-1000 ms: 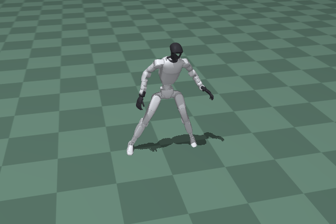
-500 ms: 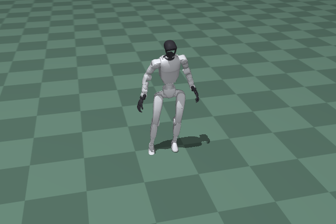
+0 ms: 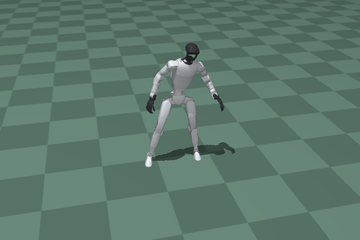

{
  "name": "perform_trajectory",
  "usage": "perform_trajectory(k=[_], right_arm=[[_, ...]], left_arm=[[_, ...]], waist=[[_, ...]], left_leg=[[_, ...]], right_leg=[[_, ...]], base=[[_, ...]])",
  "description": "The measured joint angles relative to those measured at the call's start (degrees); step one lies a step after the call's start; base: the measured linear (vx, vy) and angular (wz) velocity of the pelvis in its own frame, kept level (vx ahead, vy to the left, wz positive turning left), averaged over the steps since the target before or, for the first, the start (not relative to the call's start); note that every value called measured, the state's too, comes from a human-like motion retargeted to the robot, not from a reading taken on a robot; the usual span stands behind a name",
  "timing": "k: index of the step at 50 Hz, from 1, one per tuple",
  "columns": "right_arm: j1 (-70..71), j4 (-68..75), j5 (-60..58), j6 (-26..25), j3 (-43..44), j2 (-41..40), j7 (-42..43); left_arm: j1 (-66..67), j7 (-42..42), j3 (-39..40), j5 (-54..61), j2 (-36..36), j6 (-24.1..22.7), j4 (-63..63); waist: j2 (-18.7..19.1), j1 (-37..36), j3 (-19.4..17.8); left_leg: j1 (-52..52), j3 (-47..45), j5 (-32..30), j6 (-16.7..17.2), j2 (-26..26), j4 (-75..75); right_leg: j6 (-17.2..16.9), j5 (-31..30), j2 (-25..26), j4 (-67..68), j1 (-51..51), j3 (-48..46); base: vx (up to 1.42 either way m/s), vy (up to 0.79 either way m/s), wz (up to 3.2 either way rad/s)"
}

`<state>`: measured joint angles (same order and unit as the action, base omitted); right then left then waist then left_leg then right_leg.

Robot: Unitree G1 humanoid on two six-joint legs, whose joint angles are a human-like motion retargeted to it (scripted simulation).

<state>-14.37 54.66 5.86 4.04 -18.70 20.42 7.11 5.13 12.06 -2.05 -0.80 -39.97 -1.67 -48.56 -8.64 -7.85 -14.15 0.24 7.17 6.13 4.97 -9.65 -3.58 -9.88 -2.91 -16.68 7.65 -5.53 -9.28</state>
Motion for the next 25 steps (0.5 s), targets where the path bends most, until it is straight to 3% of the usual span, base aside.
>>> perform_trajectory(k=[5,10,15,18,20,25], right_arm=[[-2.2,1.8,4.3,-3.0,7.6,0.5,-2.7],[-4.8,3.2,2.3,-4.3,10.9,3.2,0.0],[-5.7,3.6,-1.7,-4.5,14.0,4.5,3.7],[-4.5,3.4,-3.3,-4.4,15.4,5.7,4.9],[-3.6,2.7,-3.8,-4.4,15.5,7.0,5.4],[-1.5,-1.3,-2.3,-3.7,14.5,10.7,5.3]], left_arm=[[-1.1,-0.8,-0.2,-2.5,-3.0,0.9,-6.8],[0.3,5.7,-0.1,3.6,-2.8,1.8,-10.6],[3.7,8.6,9.4,11.1,4.0,1.5,-11.2],[5.0,6.1,12.0,9.6,10.6,2.4,-10.4],[6.2,3.5,9.6,6.1,14.6,2.5,-9.0],[8.5,-2.4,-3.1,-12.2,18.7,1.9,-3.8]], waist=[[0.7,1.0,-2.5],[2.1,2.4,-4.6],[5.6,3.2,-3.7],[8.4,5.1,-2.9],[9.4,6.4,-2.7],[9.3,8.2,-1.6]], left_leg=[[-1.5,1.1,1.8,-0.5,-2.1,3.7],[-4.4,1.1,5.5,1.2,-5.2,13.8],[-1.7,-3.0,-0.2,4.2,-13.5,12.1],[-0.1,-9.1,-4.9,3.9,-16.6,9.6],[0.3,-11.7,-4.0,3.0,-14.8,10.6],[-3.0,-18.1,5.9,-0.8,-3.9,21.3]], right_leg=[[-2.5,-7.8,-8.2,-2.1,0.0,0.7],[-3.4,-8.2,-13.4,-2.0,-0.5,3.3],[-2.2,1.6,-8.3,-0.1,-1.3,4.8],[0.2,5.1,-3.7,0.1,-1.4,4.1],[1.1,5.5,-2.1,0.0,-1.4,4.2],[0.4,5.5,-1.5,-1.3,-0.8,4.4]], base=[[0.02,-0.48,-0.06],[0.07,-0.62,-0.27],[0.12,-0.75,-0.66],[0.10,-0.71,-0.37],[0.08,-0.59,-0.21],[0.08,-0.45,-0.10]])
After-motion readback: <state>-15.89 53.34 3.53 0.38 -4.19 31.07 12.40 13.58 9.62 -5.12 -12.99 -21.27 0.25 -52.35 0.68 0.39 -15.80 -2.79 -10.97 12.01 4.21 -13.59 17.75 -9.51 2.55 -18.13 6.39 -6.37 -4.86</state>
